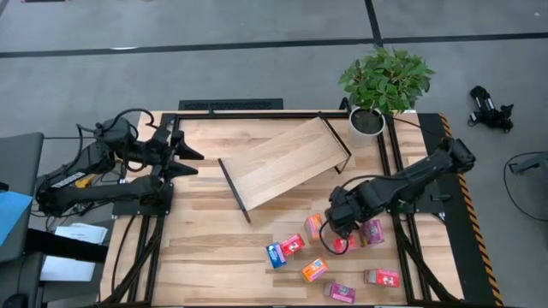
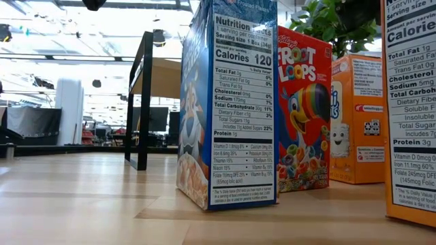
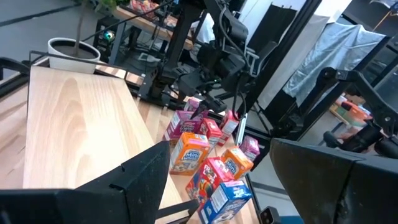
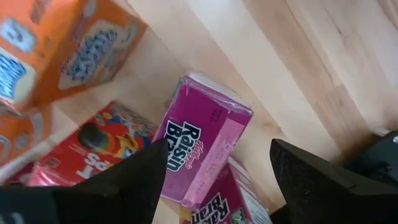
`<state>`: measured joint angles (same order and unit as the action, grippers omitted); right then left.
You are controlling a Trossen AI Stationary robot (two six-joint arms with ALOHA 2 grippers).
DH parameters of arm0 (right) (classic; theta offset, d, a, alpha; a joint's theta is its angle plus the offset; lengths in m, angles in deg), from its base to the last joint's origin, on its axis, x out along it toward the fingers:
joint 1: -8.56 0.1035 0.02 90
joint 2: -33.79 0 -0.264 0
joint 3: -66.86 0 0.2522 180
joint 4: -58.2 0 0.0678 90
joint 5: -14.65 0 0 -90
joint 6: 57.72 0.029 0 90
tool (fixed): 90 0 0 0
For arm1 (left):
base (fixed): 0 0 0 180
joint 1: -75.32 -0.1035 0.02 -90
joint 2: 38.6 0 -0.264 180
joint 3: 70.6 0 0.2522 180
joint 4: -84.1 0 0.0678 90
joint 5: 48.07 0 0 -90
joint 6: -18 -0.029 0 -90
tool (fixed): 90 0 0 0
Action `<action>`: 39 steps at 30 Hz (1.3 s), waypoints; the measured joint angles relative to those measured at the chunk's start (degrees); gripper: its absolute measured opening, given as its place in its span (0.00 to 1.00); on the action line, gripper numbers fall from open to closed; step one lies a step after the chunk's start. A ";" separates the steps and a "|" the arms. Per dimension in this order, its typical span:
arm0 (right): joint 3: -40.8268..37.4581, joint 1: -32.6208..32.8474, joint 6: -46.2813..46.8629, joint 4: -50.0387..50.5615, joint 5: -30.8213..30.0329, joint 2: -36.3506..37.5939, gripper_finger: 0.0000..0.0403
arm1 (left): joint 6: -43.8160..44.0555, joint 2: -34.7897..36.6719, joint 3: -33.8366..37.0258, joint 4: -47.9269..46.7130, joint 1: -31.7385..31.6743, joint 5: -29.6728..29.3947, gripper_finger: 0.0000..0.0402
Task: Stack cereal on shelf
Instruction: Put the top left purple cereal box on the shelf
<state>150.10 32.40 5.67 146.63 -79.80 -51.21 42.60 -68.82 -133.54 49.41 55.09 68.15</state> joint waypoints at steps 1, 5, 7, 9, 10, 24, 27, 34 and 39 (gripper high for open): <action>0.00 -0.01 0.66 -0.12 -0.12 0.48 0.76 | 0.00 0.00 0.00 -0.17 0.00 -0.01 0.67; 0.00 0.07 2.74 -1.47 -1.10 2.73 0.76 | -0.02 0.00 0.01 -0.84 0.00 -0.01 0.67; 0.00 0.12 3.73 -1.55 -1.89 3.56 0.76 | -0.11 0.00 0.01 -1.03 0.00 -0.02 0.67; 0.00 0.17 4.47 -1.43 -2.44 4.11 0.76 | -0.62 0.00 0.01 -1.35 0.00 -0.02 0.67; 0.00 0.16 4.73 -1.44 -2.56 4.21 0.76 | -0.99 0.00 0.01 -1.49 0.00 -0.02 0.67; -0.07 -0.87 4.22 -1.62 -3.74 3.61 0.76 | -1.38 -0.09 0.01 -2.29 0.00 -0.88 0.67; -0.07 -2.03 3.86 -1.61 -2.98 3.61 0.76 | -0.93 -0.13 0.04 -3.40 0.00 -2.48 0.67; -0.07 -2.06 3.42 -0.55 -1.80 3.61 0.76 | -1.12 -0.13 0.06 -5.75 0.00 -2.53 0.67; -0.07 -2.18 2.19 -0.42 2.13 3.61 0.83 | -3.62 -0.13 0.06 -5.46 0.02 0.00 0.67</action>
<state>150.03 30.22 7.85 146.20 -77.67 -47.60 38.98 -68.95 -133.48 43.95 55.12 68.15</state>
